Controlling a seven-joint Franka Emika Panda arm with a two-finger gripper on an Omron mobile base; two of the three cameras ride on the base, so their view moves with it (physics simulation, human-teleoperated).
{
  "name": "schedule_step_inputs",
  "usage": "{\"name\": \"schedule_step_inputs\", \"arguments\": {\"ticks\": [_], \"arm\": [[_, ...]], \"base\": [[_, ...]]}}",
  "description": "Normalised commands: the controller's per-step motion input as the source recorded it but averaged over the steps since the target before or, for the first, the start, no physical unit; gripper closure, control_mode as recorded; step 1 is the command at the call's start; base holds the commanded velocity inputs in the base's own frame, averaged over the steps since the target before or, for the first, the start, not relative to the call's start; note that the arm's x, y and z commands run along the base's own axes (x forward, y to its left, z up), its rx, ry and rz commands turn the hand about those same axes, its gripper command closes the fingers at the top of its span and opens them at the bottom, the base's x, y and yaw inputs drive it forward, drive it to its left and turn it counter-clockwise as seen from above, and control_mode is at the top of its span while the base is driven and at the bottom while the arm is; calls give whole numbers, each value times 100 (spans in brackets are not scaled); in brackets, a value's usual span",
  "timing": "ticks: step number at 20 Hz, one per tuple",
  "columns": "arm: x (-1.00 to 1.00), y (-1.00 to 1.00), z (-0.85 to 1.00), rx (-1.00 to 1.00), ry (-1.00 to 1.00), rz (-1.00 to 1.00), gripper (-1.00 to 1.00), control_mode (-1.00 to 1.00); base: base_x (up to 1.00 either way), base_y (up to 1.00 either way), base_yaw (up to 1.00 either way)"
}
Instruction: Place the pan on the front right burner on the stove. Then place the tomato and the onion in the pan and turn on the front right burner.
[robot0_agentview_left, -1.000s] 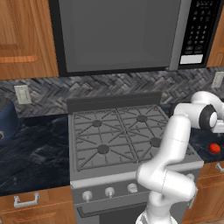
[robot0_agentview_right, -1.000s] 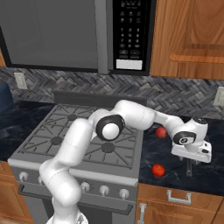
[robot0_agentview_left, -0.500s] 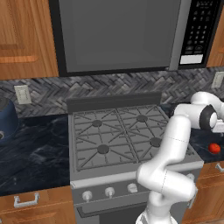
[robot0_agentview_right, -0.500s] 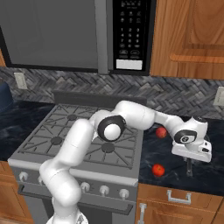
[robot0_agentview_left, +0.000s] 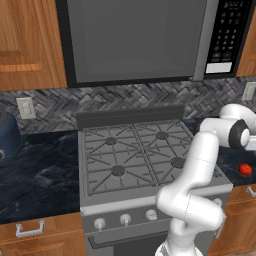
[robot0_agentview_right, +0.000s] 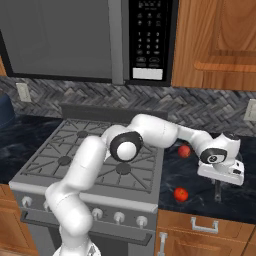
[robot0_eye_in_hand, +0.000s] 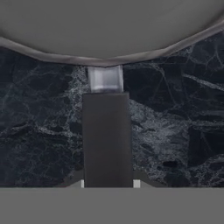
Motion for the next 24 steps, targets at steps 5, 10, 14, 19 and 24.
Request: {"name": "schedule_step_inputs", "arguments": {"ticks": [5, 10, 14, 19, 24], "arm": [[-16, -1, 35, 0, -11, 1, 100, -100], [-17, 0, 44, 0, -7, 0, 100, -100], [-21, 1, 47, 0, -1, 3, 100, -100], [-21, 10, 50, 0, 0, 6, 100, -100], [-8, 35, 28, 0, 0, 14, 100, -100]], "base": [[0, 0, 0], [0, 0, 0], [0, 0, 0], [0, 0, 0], [0, 0, 0]]}}
